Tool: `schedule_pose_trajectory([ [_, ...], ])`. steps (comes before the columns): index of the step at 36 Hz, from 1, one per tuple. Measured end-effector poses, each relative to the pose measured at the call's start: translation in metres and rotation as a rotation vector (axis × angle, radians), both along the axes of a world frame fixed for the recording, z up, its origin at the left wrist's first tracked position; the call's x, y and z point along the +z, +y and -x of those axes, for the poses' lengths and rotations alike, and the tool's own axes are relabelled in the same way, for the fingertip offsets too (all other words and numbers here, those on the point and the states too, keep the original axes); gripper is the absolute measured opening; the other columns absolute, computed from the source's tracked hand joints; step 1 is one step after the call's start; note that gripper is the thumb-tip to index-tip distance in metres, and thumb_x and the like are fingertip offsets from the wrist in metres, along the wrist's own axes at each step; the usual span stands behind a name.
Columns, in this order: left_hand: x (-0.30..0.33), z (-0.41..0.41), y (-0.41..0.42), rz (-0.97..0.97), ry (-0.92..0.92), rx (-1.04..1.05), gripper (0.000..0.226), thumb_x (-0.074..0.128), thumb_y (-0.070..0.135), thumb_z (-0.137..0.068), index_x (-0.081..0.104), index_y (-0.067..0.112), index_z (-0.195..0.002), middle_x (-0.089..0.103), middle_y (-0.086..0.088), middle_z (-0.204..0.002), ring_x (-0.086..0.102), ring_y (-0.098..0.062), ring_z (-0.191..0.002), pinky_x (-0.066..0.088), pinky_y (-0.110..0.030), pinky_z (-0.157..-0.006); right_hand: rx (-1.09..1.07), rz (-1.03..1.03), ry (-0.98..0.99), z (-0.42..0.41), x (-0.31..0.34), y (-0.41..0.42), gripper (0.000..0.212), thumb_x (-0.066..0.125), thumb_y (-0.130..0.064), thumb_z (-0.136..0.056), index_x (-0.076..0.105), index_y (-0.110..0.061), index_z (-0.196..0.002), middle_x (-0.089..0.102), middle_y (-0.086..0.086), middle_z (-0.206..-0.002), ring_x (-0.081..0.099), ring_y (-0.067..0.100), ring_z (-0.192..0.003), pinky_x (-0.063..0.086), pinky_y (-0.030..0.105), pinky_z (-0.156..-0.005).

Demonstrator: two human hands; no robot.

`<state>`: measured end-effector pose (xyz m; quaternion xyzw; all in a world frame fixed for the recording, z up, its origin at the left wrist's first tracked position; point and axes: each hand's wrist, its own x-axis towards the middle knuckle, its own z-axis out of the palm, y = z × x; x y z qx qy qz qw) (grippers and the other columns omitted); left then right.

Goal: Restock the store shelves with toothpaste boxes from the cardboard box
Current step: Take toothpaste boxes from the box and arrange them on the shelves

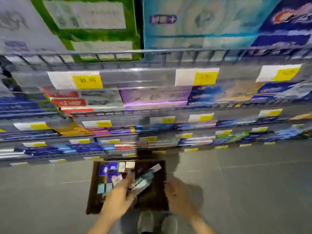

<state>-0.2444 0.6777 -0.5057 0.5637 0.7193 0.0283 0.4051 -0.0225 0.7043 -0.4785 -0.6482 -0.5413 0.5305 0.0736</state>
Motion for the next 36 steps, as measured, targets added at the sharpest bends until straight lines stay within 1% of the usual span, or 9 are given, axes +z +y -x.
schedule_pose_trajectory([
  [2, -0.045, -0.005, 0.005, 0.035, -0.005, -0.016, 0.081, 0.032, 0.061, -0.076, 0.032, 0.016, -0.144, 0.056, -0.005, -0.127, 0.055, -0.025, -0.116, 0.041, -0.028, -0.091, -0.039, 0.03, -0.001, 0.009, -0.051, 0.008, 0.032, 0.048, -0.012, -0.095, 0.04, -0.042, -0.099, 0.055, -0.001, -0.113, 0.054, 0.017, -0.108, 0.04, 0.027, -0.1],
  [8, -0.189, -0.024, 0.023, 0.08, -0.134, 0.072, 0.035, 0.057, 0.036, -0.087, 0.043, 0.034, -0.119, 0.048, 0.012, -0.115, 0.052, -0.014, -0.113, 0.042, -0.028, -0.096, -0.015, 0.107, -0.005, 0.032, -0.207, 0.035, 0.031, 0.047, -0.014, -0.095, 0.045, -0.014, -0.127, 0.049, 0.002, -0.123, 0.05, 0.012, -0.11, 0.035, 0.017, -0.095],
  [11, -0.263, -0.035, 0.025, 0.043, -0.146, -0.056, 0.054, 0.057, 0.051, -0.076, 0.045, 0.027, -0.123, 0.049, -0.001, -0.13, 0.046, -0.024, -0.124, 0.038, -0.038, -0.105, -0.025, 0.139, -0.063, 0.032, -0.277, 0.042, 0.035, 0.045, -0.013, -0.096, 0.044, -0.009, -0.13, 0.049, 0.009, -0.13, 0.048, 0.019, -0.116, 0.032, 0.017, -0.094],
  [15, -0.349, -0.04, 0.033, -0.03, 0.131, -0.144, 0.098, 0.082, 0.053, -0.033, 0.048, 0.009, -0.113, 0.069, -0.009, -0.094, 0.07, -0.021, -0.079, 0.052, -0.02, -0.066, 0.039, 0.203, -0.09, 0.036, -0.343, 0.042, 0.04, 0.036, -0.013, -0.099, 0.037, -0.007, -0.139, 0.041, 0.009, -0.142, 0.04, 0.023, -0.129, 0.027, 0.023, -0.103],
  [18, -0.386, -0.051, 0.037, -0.073, 0.114, -0.186, 0.06, 0.072, 0.035, -0.059, 0.058, 0.002, -0.107, 0.064, -0.016, -0.095, 0.069, -0.03, -0.079, 0.053, -0.023, -0.063, -0.001, 0.268, -0.045, 0.044, -0.38, 0.044, 0.044, 0.037, -0.007, -0.097, 0.032, -0.006, -0.141, 0.037, 0.01, -0.146, 0.036, 0.024, -0.133, 0.026, 0.027, -0.107],
  [22, -0.385, -0.051, 0.043, -0.058, 0.048, -0.113, 0.06, 0.064, 0.019, -0.081, 0.042, 0.001, -0.134, 0.048, -0.014, -0.131, 0.049, -0.029, -0.12, 0.037, -0.025, -0.098, -0.103, 0.294, 0.027, 0.053, -0.396, 0.048, 0.044, 0.043, -0.013, -0.096, 0.036, -0.007, -0.139, 0.04, 0.009, -0.144, 0.037, 0.023, -0.132, 0.026, 0.029, -0.11],
  [25, -0.368, -0.041, 0.026, -0.081, -0.037, -0.044, 0.065, 0.079, 0.016, -0.06, 0.056, 0.006, -0.12, 0.06, -0.012, -0.116, 0.063, -0.025, -0.101, 0.05, -0.024, -0.084, 0.001, 0.271, 0.024, 0.052, -0.378, 0.034, 0.047, 0.046, -0.018, -0.095, 0.034, -0.017, -0.141, 0.037, 0.004, -0.146, 0.035, 0.019, -0.134, 0.023, 0.033, -0.114],
  [29, -0.33, -0.026, -0.012, -0.05, -0.026, -0.111, 0.07, 0.067, 0.016, -0.072, 0.037, 0.021, -0.135, 0.05, -0.002, -0.131, 0.053, -0.021, -0.117, 0.043, -0.027, -0.093, 0.177, 0.305, 0.029, 0.054, -0.337, 0.007, 0.043, 0.044, -0.02, -0.097, 0.036, -0.023, -0.14, 0.041, -0.007, -0.138, 0.038, 0.013, -0.131, 0.023, 0.022, -0.108],
  [36, -0.281, 0.029, -0.063, -0.106, 0.17, -0.029, 0.065, 0.089, 0.017, -0.046, 0.065, 0.019, -0.106, 0.069, 0.0, -0.098, 0.069, -0.018, -0.082, 0.057, -0.029, -0.069, 0.395, 0.476, 0.146, 0.101, -0.31, -0.027, 0.055, 0.037, -0.015, -0.094, 0.026, -0.033, -0.145, 0.038, -0.009, -0.144, 0.036, 0.01, -0.133, 0.023, 0.031, -0.116],
])
